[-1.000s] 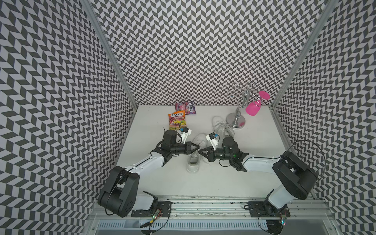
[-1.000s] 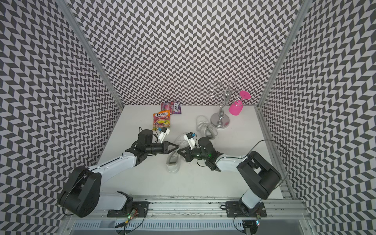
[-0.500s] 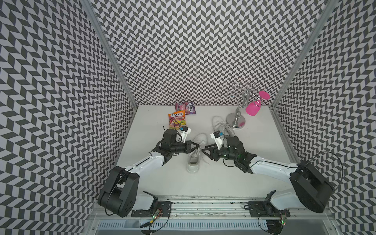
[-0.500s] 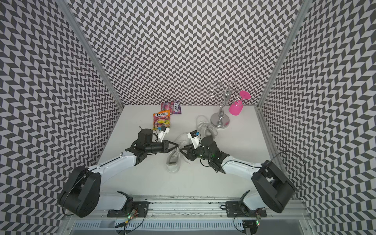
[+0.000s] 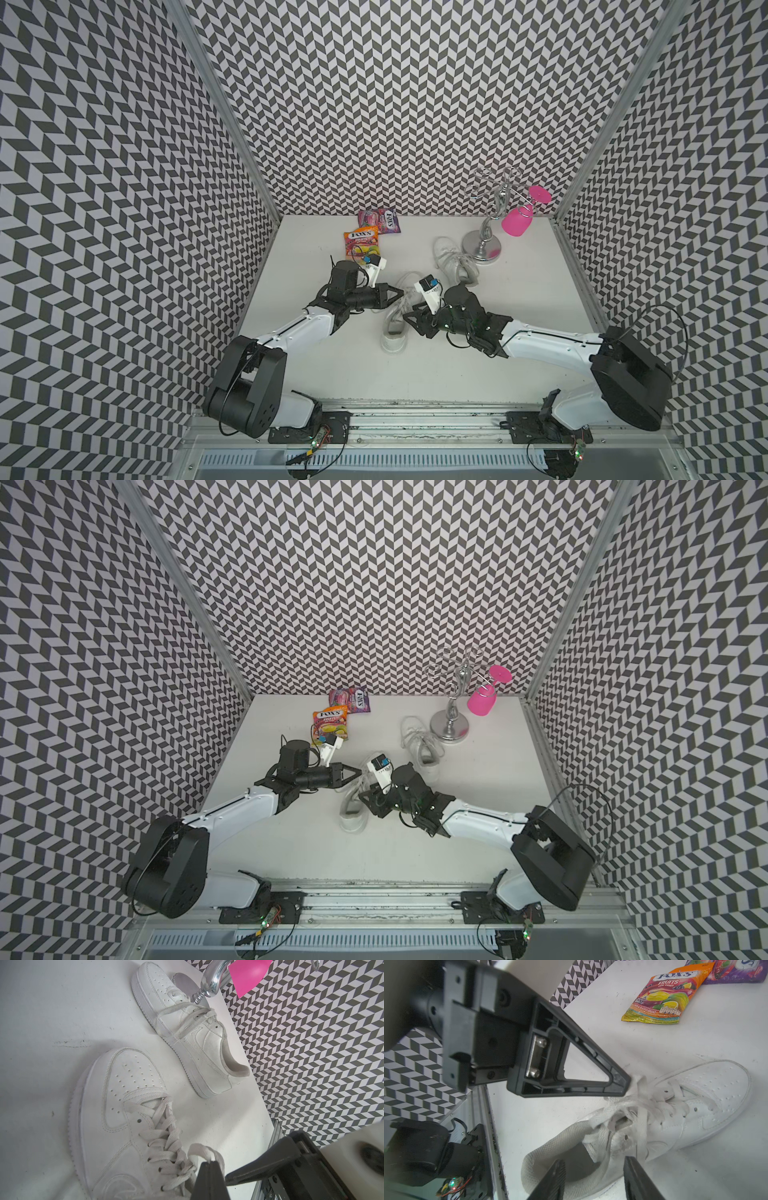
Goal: Tie the shoes
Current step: Cross the shoelace with the shoelace, then tie the shoelace on the shoe.
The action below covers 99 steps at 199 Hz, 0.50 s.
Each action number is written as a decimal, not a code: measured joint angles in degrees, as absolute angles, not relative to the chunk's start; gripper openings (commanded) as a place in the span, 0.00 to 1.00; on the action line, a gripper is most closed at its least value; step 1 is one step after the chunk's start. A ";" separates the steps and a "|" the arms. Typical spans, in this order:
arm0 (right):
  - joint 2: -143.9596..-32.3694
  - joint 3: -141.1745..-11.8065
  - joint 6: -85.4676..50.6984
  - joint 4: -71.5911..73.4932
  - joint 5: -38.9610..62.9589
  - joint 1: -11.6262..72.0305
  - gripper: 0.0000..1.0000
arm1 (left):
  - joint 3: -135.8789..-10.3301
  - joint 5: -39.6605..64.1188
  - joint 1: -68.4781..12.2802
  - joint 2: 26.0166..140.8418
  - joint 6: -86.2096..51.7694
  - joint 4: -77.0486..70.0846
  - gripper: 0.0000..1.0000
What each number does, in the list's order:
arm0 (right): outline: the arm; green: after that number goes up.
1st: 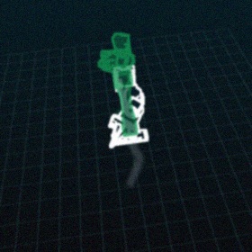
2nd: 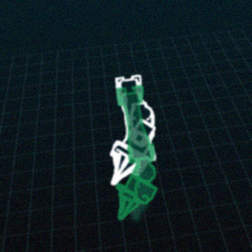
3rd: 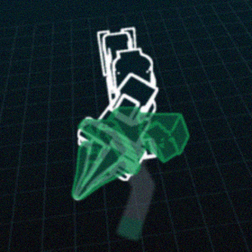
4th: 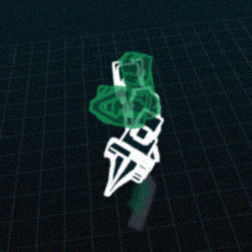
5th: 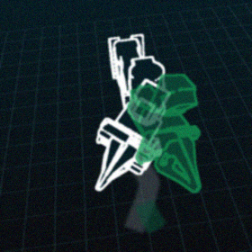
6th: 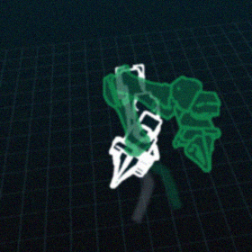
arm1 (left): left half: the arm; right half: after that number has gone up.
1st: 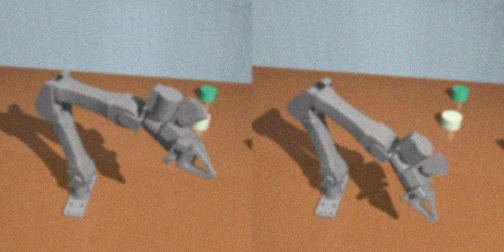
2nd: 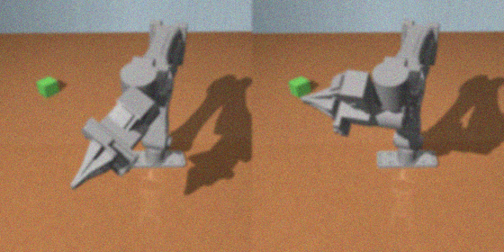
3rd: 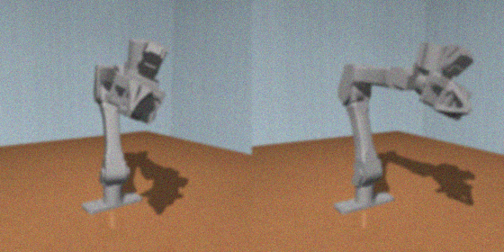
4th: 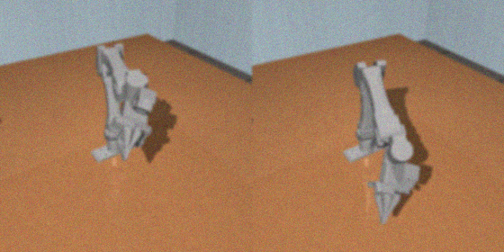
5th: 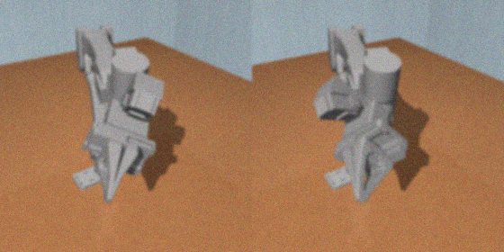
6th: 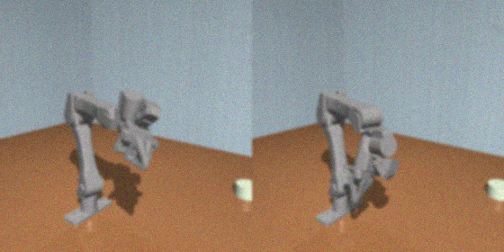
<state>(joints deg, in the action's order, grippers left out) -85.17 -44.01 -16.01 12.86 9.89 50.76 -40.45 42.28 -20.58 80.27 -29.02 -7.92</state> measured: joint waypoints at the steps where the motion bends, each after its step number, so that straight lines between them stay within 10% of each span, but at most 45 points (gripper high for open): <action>1: -85.30 -44.21 -15.99 12.73 9.72 50.89 0.51 | -40.45 42.28 -20.58 80.29 -29.02 -7.90 0.00; 99: -92.07 -52.56 -12.36 4.89 -6.61 57.45 0.48 | -40.45 42.33 -20.47 80.51 -28.99 -7.92 0.00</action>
